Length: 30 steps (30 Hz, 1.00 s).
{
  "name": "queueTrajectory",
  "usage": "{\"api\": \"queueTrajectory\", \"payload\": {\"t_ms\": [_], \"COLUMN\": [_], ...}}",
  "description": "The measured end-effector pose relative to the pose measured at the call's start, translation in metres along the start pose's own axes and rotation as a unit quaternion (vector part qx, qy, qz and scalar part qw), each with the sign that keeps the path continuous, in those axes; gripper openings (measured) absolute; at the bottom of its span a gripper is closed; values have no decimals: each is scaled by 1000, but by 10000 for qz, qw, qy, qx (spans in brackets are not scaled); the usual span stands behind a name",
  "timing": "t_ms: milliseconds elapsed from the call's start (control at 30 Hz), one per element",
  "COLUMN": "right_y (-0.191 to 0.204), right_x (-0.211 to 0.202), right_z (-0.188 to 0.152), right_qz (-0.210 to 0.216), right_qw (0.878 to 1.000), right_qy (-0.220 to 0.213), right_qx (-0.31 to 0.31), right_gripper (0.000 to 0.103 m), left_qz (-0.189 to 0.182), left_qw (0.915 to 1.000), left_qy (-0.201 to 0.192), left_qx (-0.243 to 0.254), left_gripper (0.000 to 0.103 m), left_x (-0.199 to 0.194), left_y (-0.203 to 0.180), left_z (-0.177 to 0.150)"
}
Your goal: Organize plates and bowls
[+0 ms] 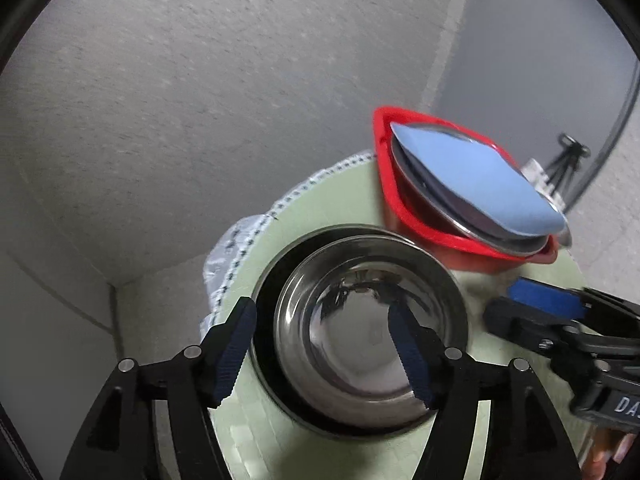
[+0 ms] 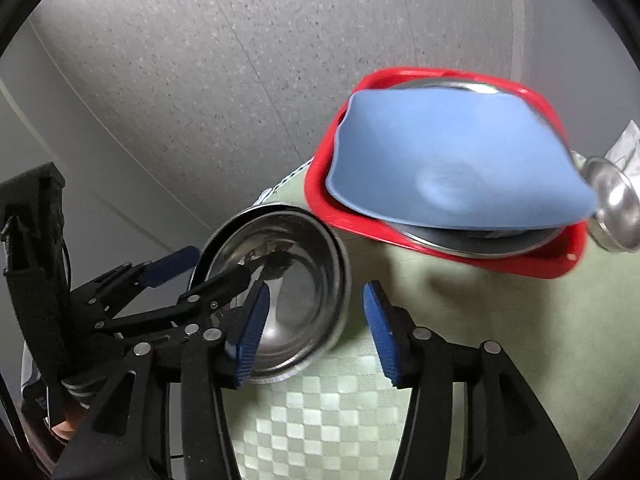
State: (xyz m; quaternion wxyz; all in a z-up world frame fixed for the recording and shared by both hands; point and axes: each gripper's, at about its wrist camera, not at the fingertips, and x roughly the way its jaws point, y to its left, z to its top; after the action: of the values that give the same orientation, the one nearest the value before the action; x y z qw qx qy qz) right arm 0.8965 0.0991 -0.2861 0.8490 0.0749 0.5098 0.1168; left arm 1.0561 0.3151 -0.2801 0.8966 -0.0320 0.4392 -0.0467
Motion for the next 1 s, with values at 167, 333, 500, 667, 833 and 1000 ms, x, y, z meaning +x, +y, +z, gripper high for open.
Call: {"api": "queueTrajectory", "payload": {"t_ms": [167, 333, 500, 667, 833, 1000], "right_y": [-31, -108, -183, -257, -312, -342], "right_x": [-52, -109, -138, -148, -109, -56], "right_z": [-22, -34, -30, -16, 3, 14], "right_qz": [64, -174, -433, -651, -564, -222], "right_qw": [9993, 9978, 9943, 9887, 9874, 9867], "right_qy": [-299, -633, -872, -1033, -781, -395], "right_qx": [-237, 14, 446, 867, 1255, 1560], "right_gripper": [54, 61, 61, 62, 63, 63], "left_qz": [143, -71, -223, -90, 8, 507], "left_qw": [9977, 9941, 9928, 9923, 9959, 9959], "left_qy": [-613, -1059, -1179, -1230, -894, -699], "left_qx": [-235, -223, -32, 136, 113, 258], "left_gripper": [76, 84, 84, 84, 84, 84], "left_x": [-46, -74, -72, -50, -1, 44], "left_y": [-40, -115, -194, -264, -320, -348], "left_z": [-13, -21, -11, 5, 23, 49]}}
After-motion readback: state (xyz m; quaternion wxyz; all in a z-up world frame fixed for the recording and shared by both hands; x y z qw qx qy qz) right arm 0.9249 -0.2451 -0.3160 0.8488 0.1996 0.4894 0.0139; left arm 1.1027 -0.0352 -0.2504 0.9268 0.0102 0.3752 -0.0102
